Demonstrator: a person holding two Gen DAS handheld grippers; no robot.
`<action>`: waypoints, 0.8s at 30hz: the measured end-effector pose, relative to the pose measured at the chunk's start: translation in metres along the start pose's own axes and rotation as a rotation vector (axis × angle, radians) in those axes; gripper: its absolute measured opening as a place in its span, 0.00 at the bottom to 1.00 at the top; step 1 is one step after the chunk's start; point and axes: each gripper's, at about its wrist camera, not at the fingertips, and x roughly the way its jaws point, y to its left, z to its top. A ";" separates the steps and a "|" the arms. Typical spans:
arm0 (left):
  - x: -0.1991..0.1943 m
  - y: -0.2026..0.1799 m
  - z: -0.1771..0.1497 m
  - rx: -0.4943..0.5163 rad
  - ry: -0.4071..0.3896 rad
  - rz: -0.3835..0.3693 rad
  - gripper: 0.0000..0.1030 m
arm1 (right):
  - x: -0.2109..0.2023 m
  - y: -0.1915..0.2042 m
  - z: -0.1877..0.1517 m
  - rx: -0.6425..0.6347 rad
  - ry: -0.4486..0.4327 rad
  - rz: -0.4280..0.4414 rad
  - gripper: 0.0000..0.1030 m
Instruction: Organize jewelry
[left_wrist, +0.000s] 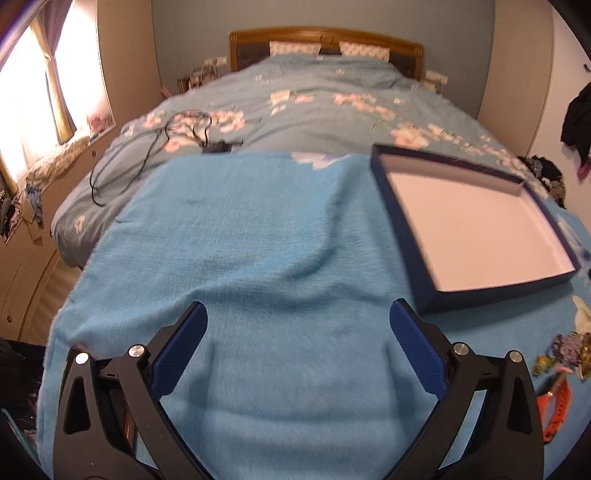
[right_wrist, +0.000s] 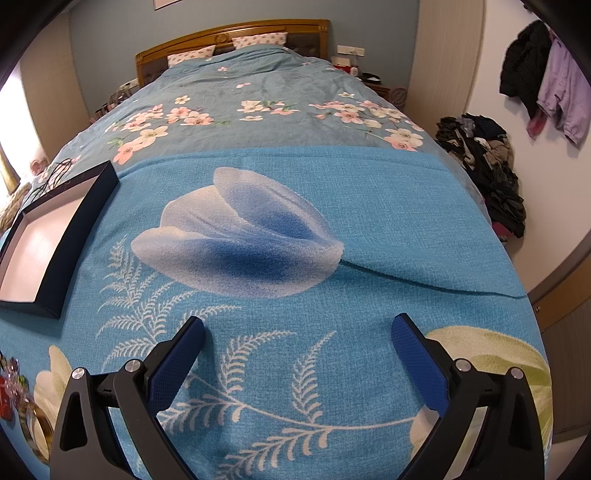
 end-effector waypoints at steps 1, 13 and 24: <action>-0.008 -0.002 -0.002 -0.007 -0.021 -0.006 0.94 | -0.005 0.003 -0.001 0.018 -0.010 -0.005 0.94; -0.125 -0.060 -0.023 -0.015 -0.335 -0.055 0.94 | -0.149 0.145 -0.064 -0.098 -0.559 0.252 0.93; -0.181 -0.099 -0.061 0.044 -0.479 -0.031 0.94 | -0.179 0.190 -0.105 -0.167 -0.700 0.295 0.93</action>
